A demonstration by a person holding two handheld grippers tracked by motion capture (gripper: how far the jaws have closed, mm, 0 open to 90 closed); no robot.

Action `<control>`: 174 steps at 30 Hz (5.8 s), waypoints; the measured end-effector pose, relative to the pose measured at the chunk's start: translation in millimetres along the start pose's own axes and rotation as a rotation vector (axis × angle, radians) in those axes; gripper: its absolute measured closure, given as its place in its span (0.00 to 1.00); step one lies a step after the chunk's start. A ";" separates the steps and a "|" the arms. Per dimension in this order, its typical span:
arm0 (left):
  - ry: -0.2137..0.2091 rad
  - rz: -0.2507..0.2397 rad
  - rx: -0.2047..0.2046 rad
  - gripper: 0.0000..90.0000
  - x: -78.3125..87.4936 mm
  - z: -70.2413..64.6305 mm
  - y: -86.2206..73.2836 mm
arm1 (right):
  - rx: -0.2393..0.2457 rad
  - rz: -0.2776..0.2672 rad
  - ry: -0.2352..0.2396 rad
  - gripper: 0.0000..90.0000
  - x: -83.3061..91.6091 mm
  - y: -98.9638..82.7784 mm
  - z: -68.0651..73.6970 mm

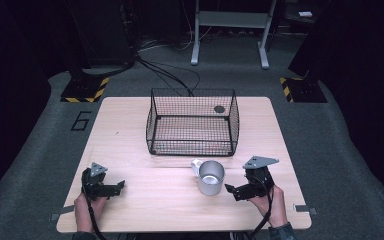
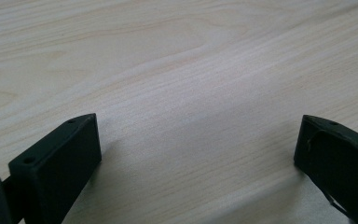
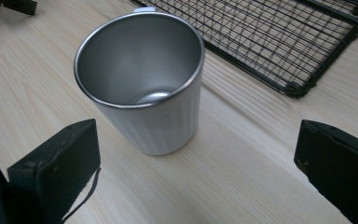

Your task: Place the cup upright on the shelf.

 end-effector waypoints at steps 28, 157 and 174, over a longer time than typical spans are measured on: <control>0.000 0.000 0.000 0.01 0.0 -0.1 -0.1 | 0.094 0.049 0.034 0.00 -41.5 28.6 42.8; -0.001 0.000 0.000 0.01 -0.1 -0.1 0.0 | 0.149 -0.076 0.008 0.06 3.6 144.7 8.8; -0.016 0.021 -0.012 0.01 0.8 -0.1 -0.4 | 0.149 -0.083 0.000 0.06 -6.2 164.3 -2.8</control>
Point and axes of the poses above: each handheld gripper's, and its own axes: x roughly backward along the jaws, y roughly out of its top, z roughly to its left, the point moved 10 cm from there along -x, roughly forward along the jaws, and after that the axes turned 12 degrees about -y, right-handed, at the moved point
